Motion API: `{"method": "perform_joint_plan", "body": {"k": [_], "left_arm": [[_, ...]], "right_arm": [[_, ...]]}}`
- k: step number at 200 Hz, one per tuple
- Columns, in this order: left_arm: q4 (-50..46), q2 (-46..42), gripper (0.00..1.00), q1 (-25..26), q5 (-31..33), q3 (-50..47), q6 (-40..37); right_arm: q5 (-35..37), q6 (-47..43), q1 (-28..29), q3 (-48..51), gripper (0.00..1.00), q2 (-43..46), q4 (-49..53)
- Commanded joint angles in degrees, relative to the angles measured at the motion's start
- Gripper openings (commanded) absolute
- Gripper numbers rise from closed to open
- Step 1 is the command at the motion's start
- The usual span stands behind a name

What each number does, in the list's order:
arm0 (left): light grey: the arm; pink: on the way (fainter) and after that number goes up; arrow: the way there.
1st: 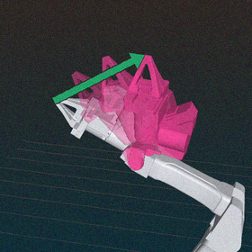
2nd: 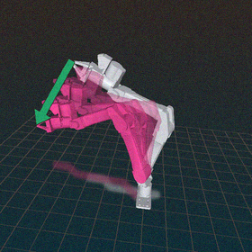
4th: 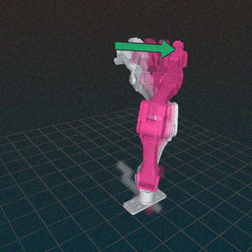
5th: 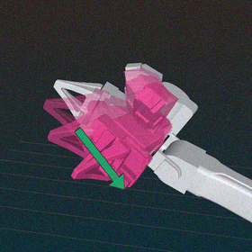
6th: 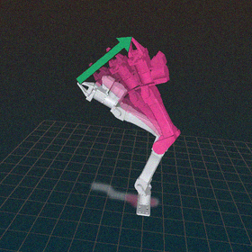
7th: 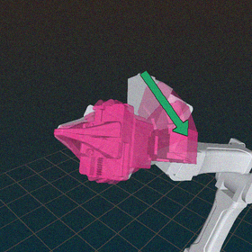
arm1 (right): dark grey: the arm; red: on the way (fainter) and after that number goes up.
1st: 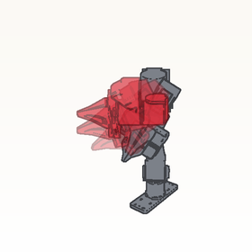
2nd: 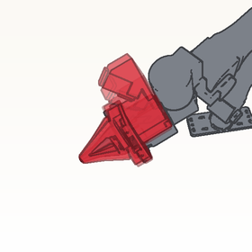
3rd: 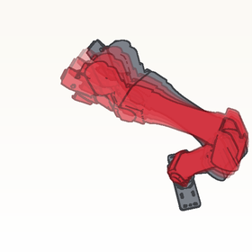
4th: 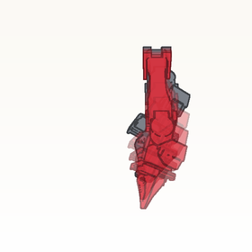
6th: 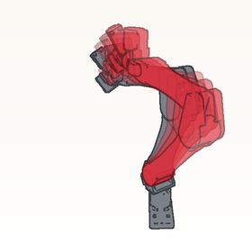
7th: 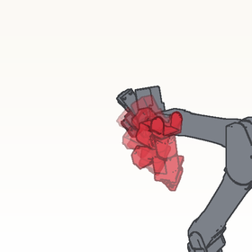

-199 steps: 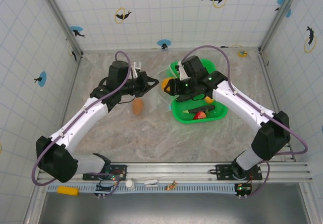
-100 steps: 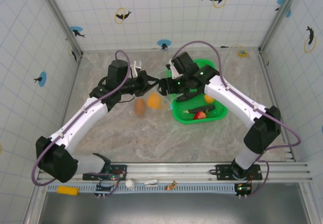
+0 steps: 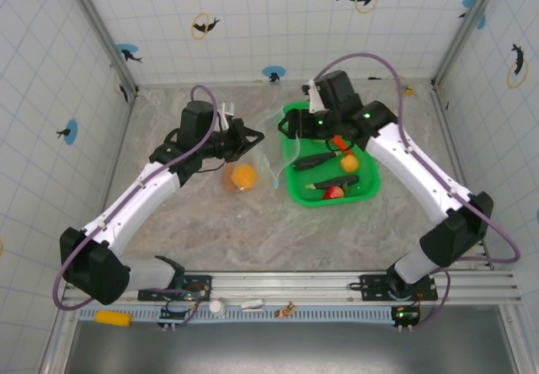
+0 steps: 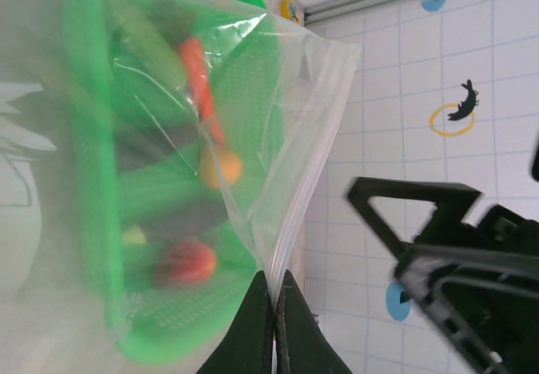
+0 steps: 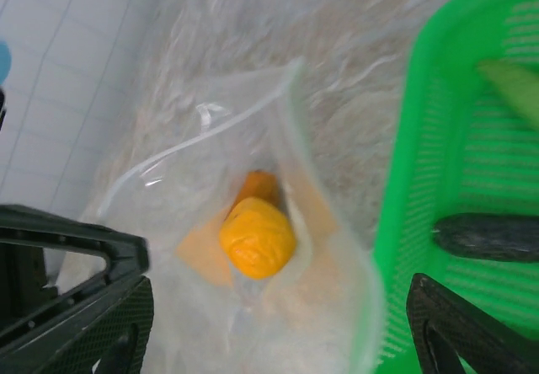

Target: Place the food in the zip-top bag and seal the zipper

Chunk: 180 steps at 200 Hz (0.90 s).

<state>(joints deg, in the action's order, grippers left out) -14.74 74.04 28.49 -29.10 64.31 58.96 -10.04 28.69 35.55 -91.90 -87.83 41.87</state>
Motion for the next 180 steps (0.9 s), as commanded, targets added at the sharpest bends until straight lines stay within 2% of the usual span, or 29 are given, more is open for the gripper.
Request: {"method": "perform_joint_plan", "body": {"k": [1, 17, 42, 93, 122, 180], "left_arm": [[-1.5, 0.4, 0.00, -0.4, 1.3, 0.5, -0.4], [-0.2, 0.5, 0.00, -0.4, 0.3, 0.0, -0.4], [0.3, 0.7, 0.00, -0.5, -0.1, 0.1, -0.2], [2.0, 0.8, 0.00, -0.5, -1.1, -0.9, 0.1], [2.0, 0.9, 0.00, -0.5, -1.4, -0.7, 0.0], [1.9, 1.4, 0.00, -0.7, -2.0, -1.3, -0.2]], "right_arm": [[9.4, 4.2, -3.8, 5.9, 0.78, 4.8, 2.5], [12.5, 4.1, -6.3, 9.6, 0.76, 5.1, 5.5], [15.4, 0.6, -7.7, 10.7, 0.77, -0.2, 11.5], [22.0, -1.7, -8.8, 12.3, 0.78, -10.9, 9.5], [29.3, -3.6, -8.9, 10.9, 0.79, -16.6, 10.6], [30.2, -5.7, -11.1, 6.6, 0.80, -24.8, 8.3]]}}
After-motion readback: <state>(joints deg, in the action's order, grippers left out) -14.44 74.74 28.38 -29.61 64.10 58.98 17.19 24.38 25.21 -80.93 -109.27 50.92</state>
